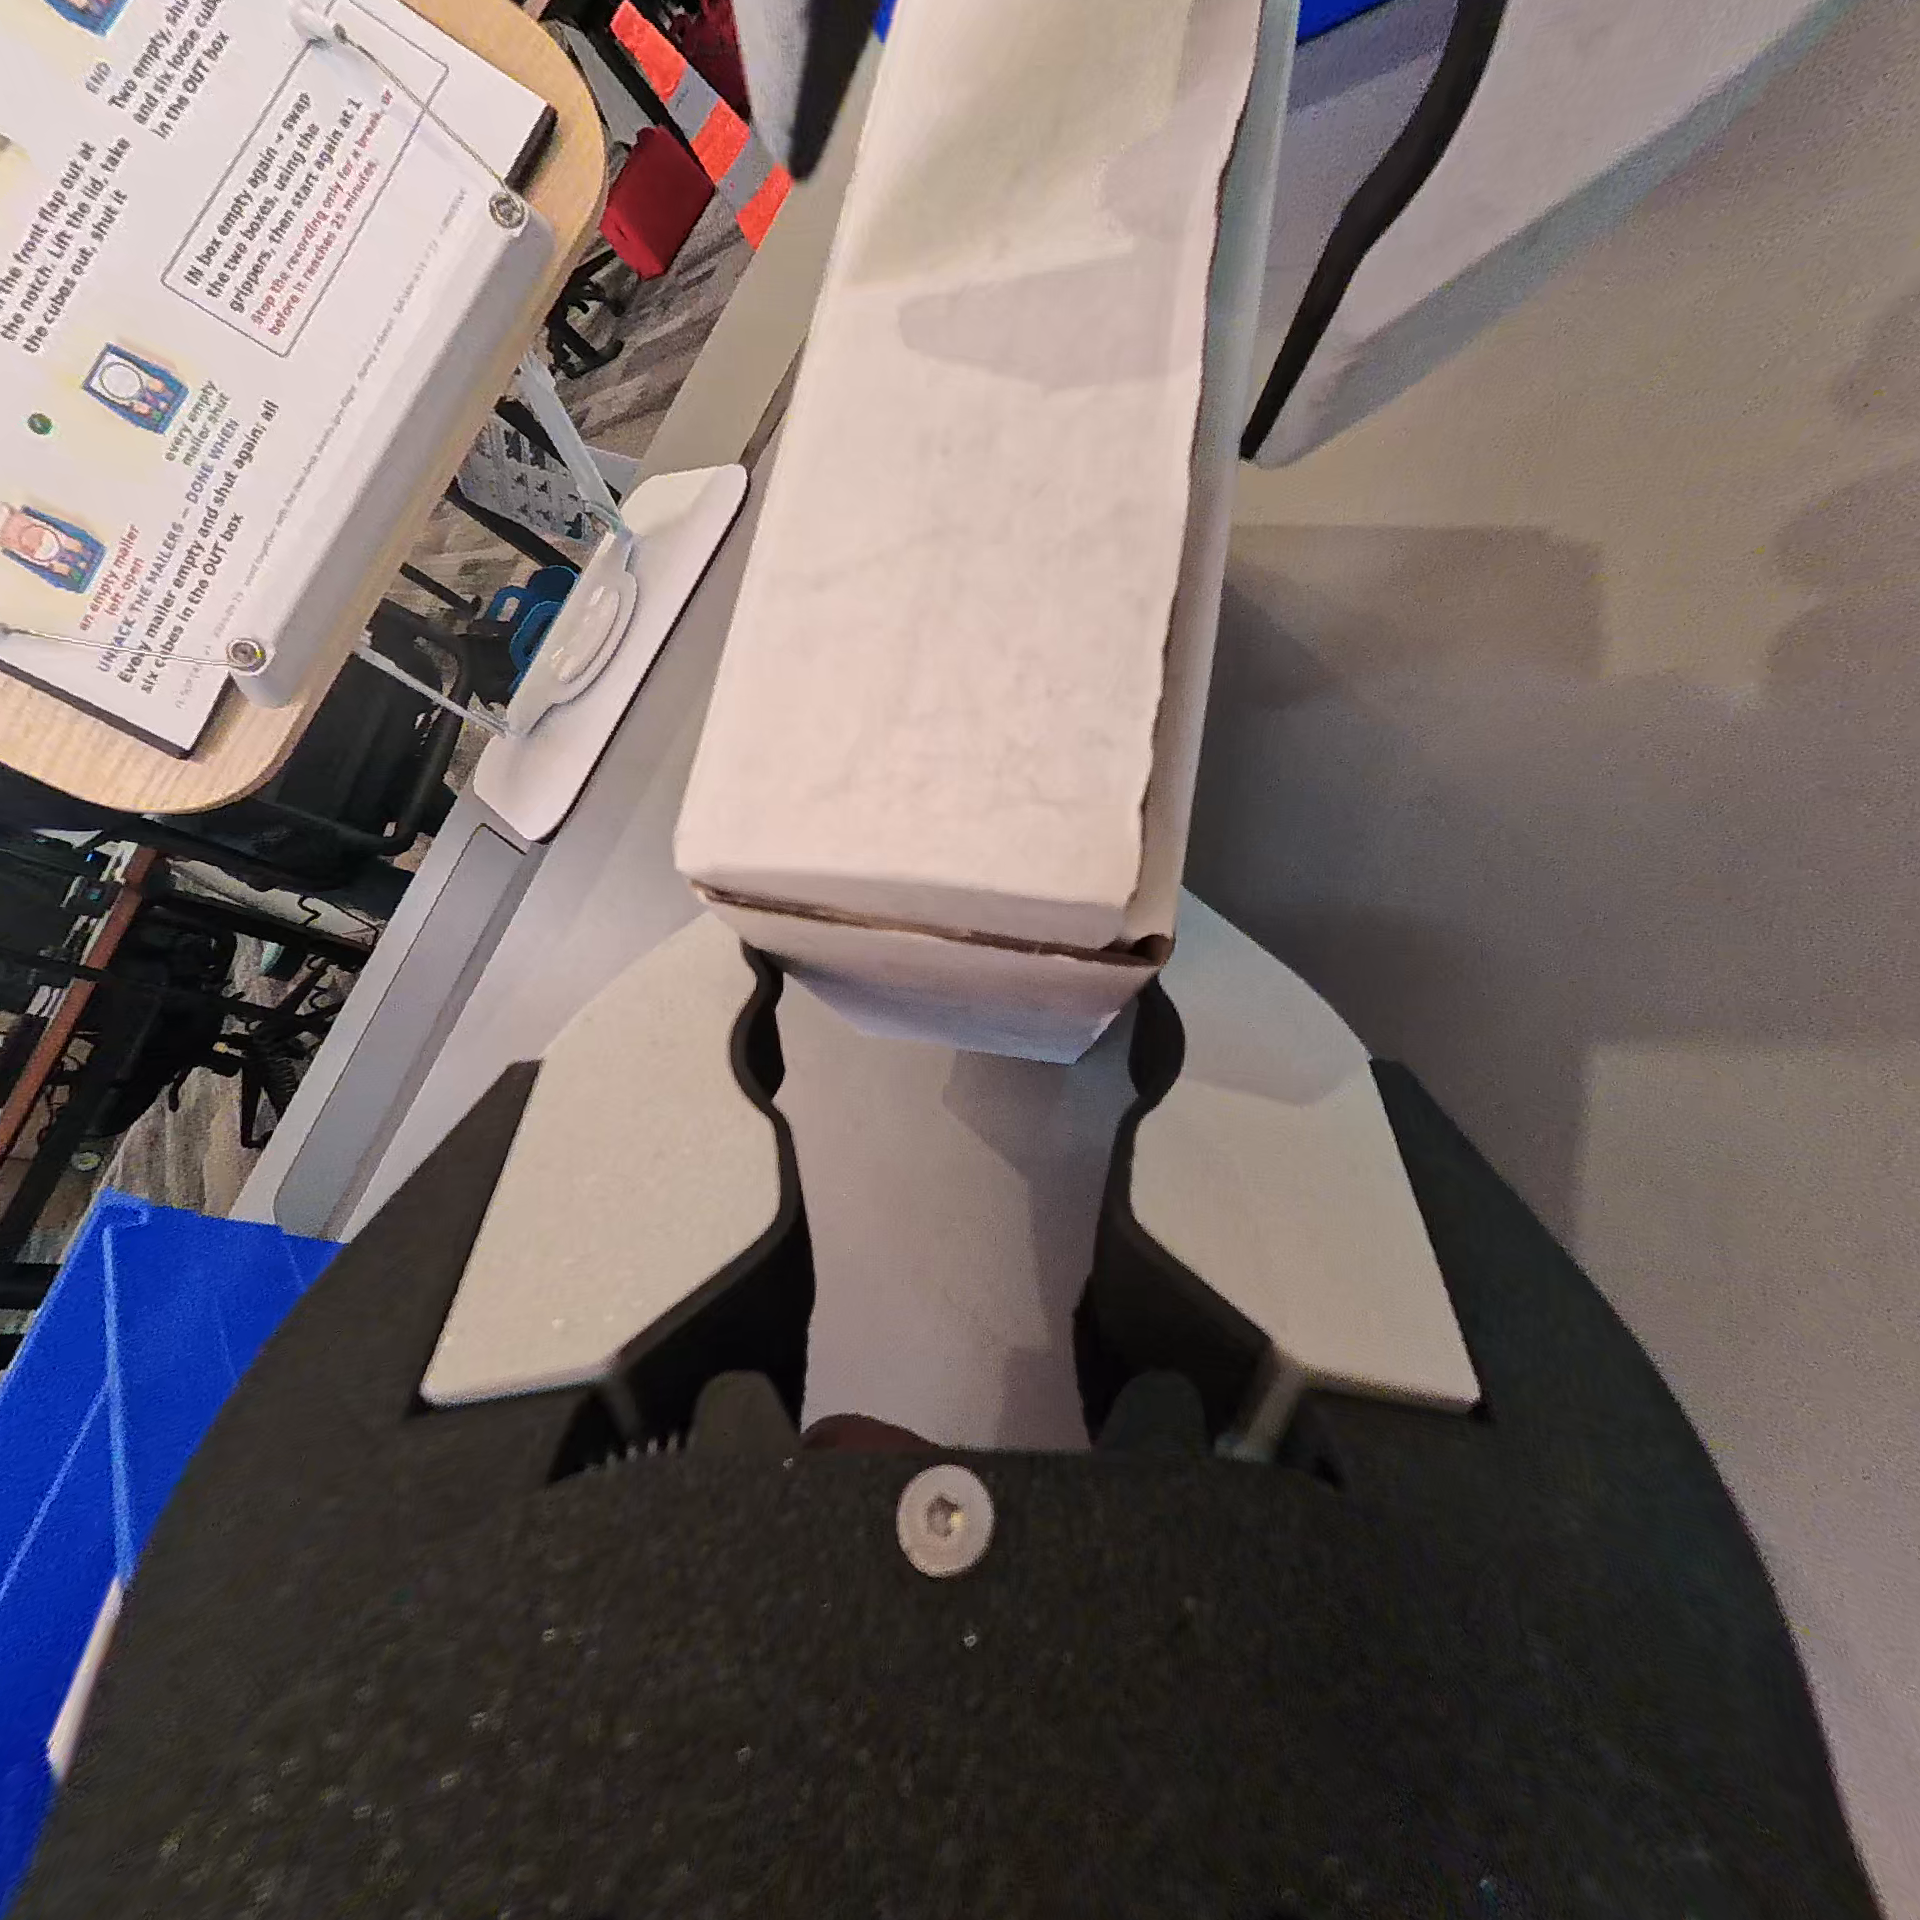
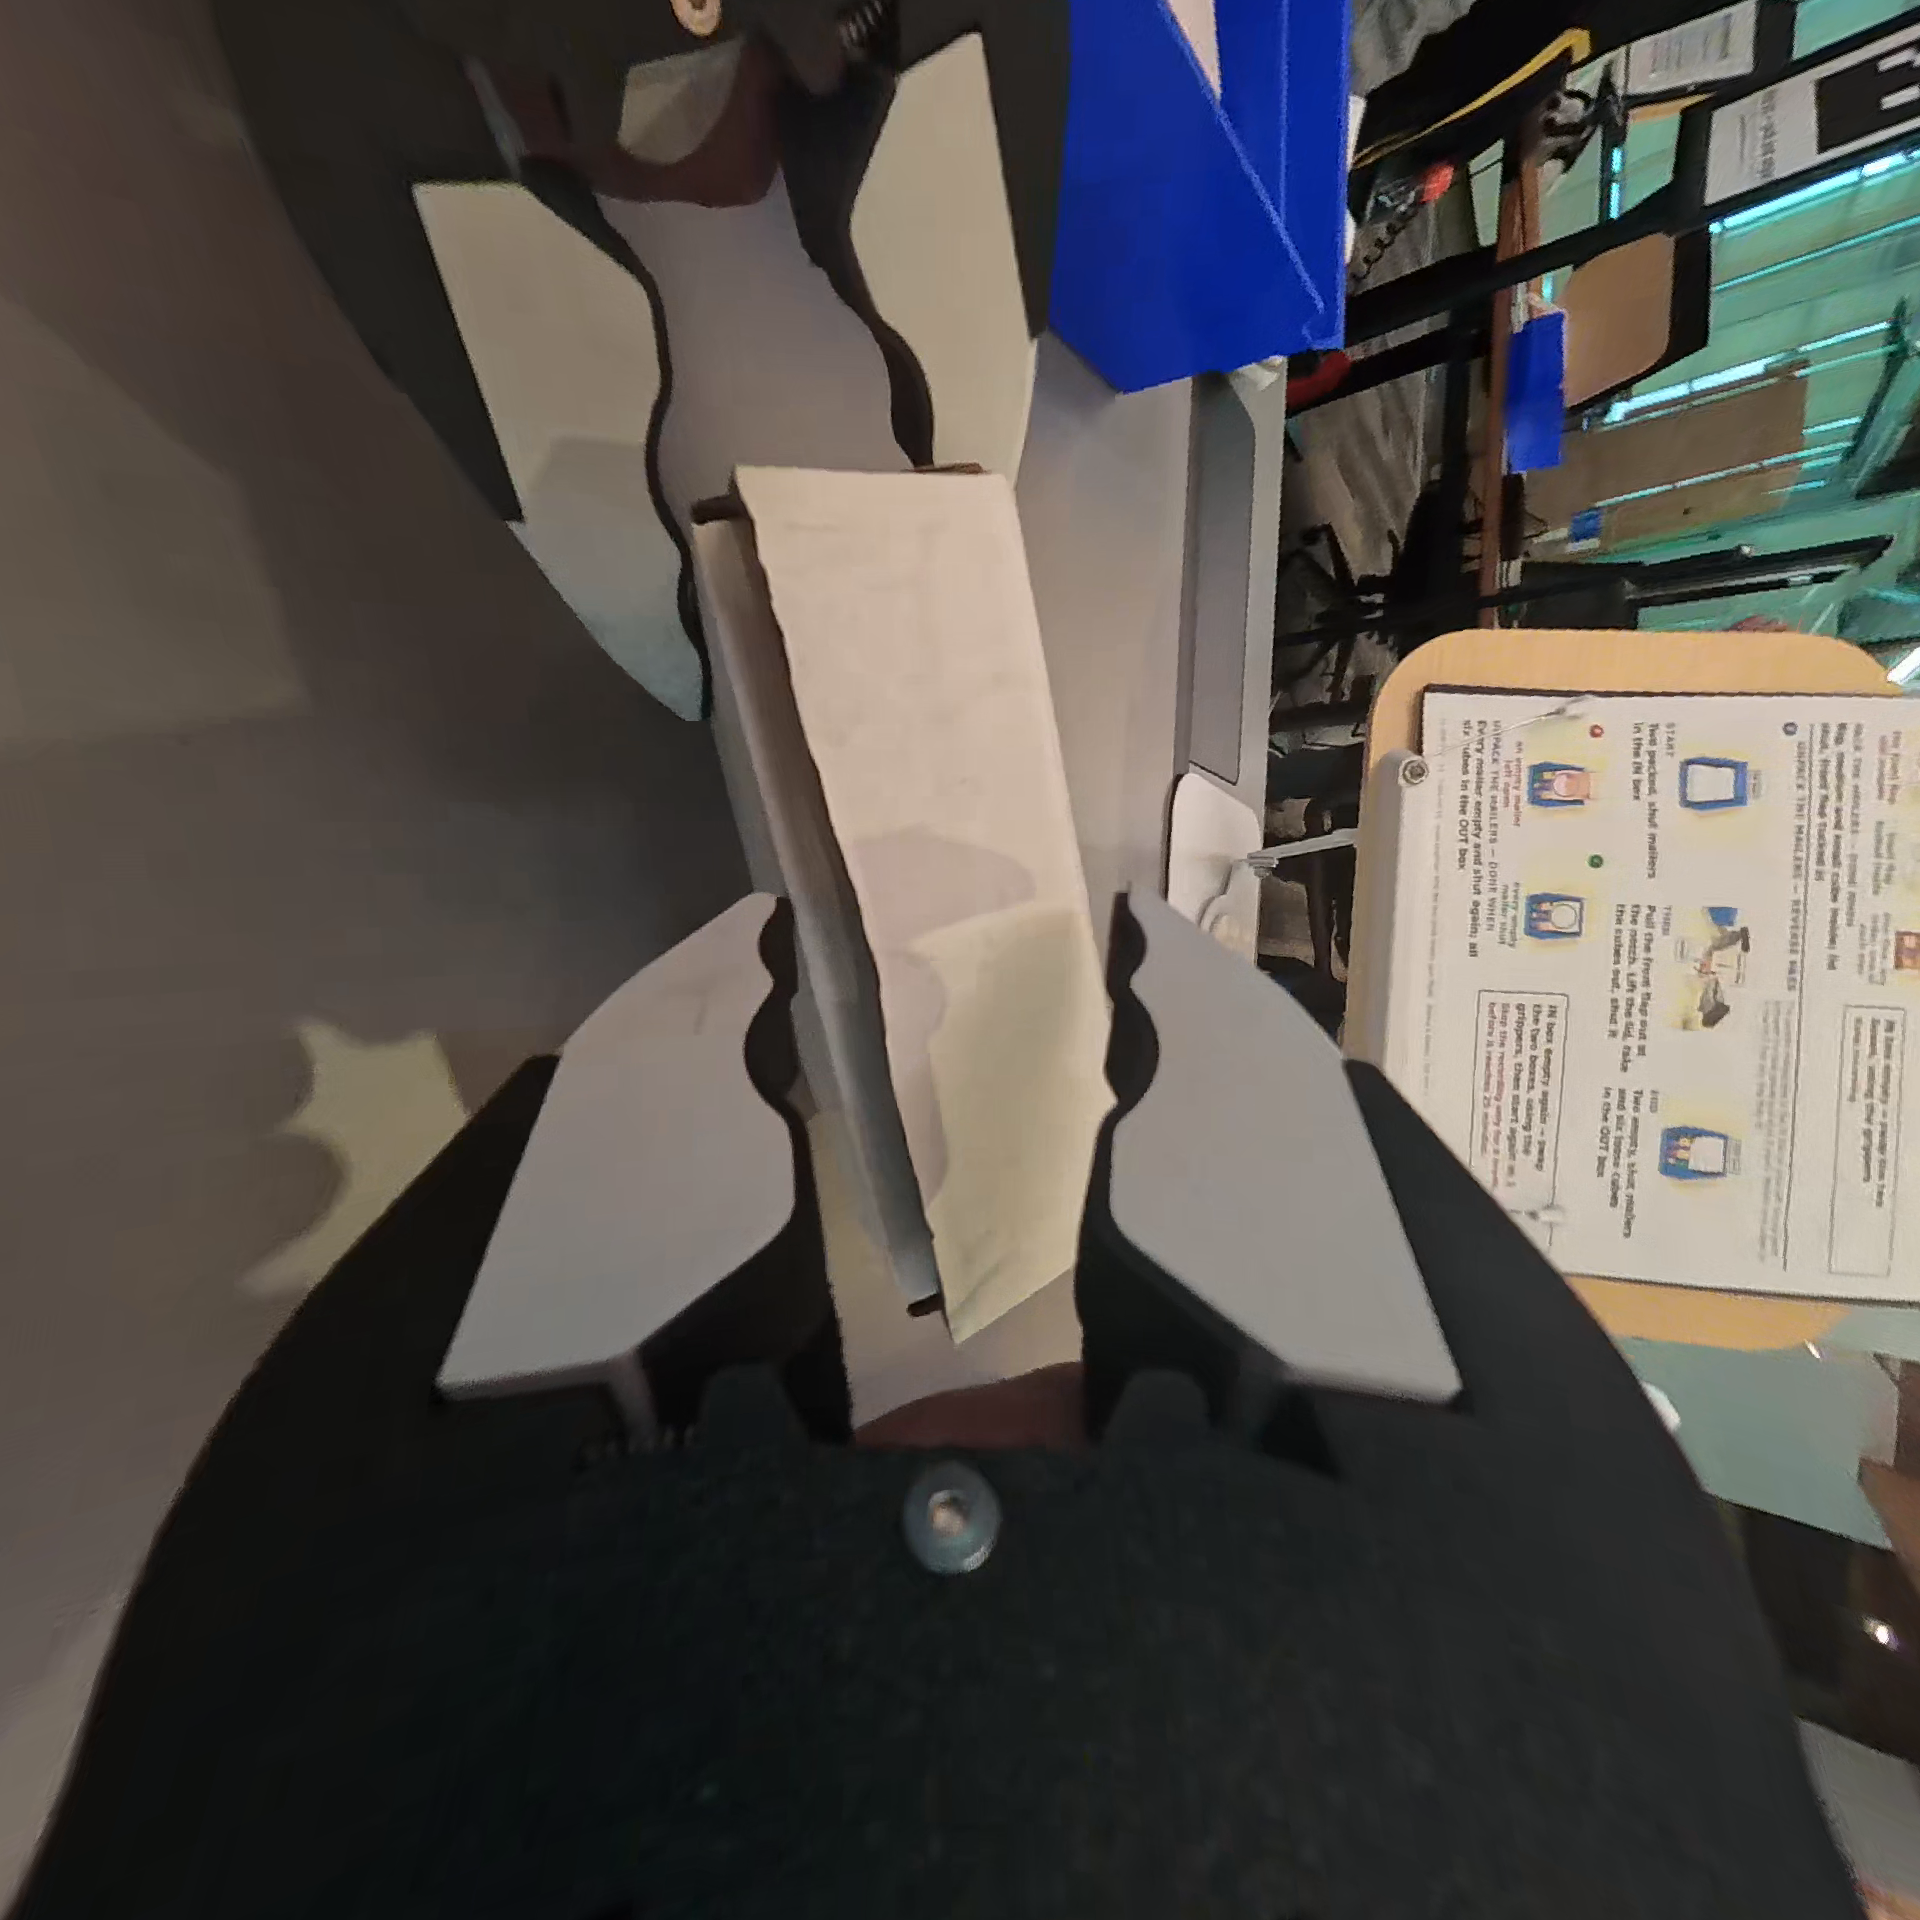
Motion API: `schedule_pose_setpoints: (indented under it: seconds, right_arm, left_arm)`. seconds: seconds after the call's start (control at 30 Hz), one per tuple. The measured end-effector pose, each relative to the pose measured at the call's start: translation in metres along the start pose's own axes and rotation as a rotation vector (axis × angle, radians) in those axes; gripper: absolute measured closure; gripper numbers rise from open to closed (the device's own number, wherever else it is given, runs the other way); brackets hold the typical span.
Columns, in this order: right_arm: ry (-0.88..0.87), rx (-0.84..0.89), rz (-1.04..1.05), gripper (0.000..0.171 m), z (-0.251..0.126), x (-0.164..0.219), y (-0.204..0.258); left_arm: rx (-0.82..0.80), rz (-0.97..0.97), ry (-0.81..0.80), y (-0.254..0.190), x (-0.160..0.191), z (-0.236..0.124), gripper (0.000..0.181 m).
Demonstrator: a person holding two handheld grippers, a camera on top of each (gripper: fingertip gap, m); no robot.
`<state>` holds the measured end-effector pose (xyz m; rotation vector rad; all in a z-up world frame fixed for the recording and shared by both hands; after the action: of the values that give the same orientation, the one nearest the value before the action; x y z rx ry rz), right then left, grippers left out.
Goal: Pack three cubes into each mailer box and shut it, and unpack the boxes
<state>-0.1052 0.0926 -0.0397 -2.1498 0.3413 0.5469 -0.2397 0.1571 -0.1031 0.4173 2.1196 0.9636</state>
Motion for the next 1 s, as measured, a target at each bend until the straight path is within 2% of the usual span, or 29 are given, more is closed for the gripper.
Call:
schedule_pose_setpoints:
  seconds: [0.07, 0.17, 0.27, 0.4, 0.5, 0.57, 0.73, 0.87, 1.0]
  right_arm:
    - [-0.019, 0.039, 0.009, 0.122, -0.003, 0.0, -0.002]
    - [0.007, 0.11, -0.04, 0.12, -0.004, 0.002, -0.001]
    - [0.014, 0.22, -0.15, 0.118, -0.001, 0.004, 0.004]
    - [-0.024, 0.434, -0.357, 0.128, 0.006, 0.004, 0.022]
    - [-0.091, 0.507, -0.387, 0.154, 0.016, 0.011, 0.036]
    - [-0.136, 0.503, -0.354, 0.164, 0.02, 0.013, 0.037]
    - [-0.088, 0.522, -0.3, 0.165, 0.029, 0.012, 0.028]
    - [-0.044, 0.497, -0.257, 0.169, 0.027, 0.007, 0.021]
    - [-0.009, 0.284, -0.095, 0.168, 0.022, 0.001, 0.007]
  left_arm:
    - [0.003, -0.003, 0.0, 0.0, -0.001, 0.001, 0.116]
    - [0.003, 0.014, 0.008, 0.0, -0.003, 0.002, 0.116]
    - [0.003, 0.029, 0.012, 0.0, -0.004, 0.003, 0.116]
    - [0.019, 0.04, -0.018, 0.001, -0.001, 0.0, 0.117]
    - [0.017, 0.07, -0.028, -0.001, 0.0, -0.003, 0.117]
    - [0.009, 0.107, -0.024, -0.002, -0.001, -0.004, 0.117]
    - [-0.032, 0.183, -0.014, -0.006, -0.003, -0.004, 0.119]
    - [-0.046, 0.149, 0.003, -0.005, -0.001, -0.002, 0.119]
    - [-0.132, 0.246, 0.068, -0.01, 0.004, 0.002, 0.119]
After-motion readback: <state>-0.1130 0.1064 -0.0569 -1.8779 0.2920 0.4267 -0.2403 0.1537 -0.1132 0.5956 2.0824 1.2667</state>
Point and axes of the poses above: each gripper's, where its closed fingertips meet, z out along the fingers, x out of its underside, y = z × x across the jaws, the point moved 9 cm from there along -z, back along the fingers, and after that the axes turned 15 degrees about z, right-handed, at the moved point
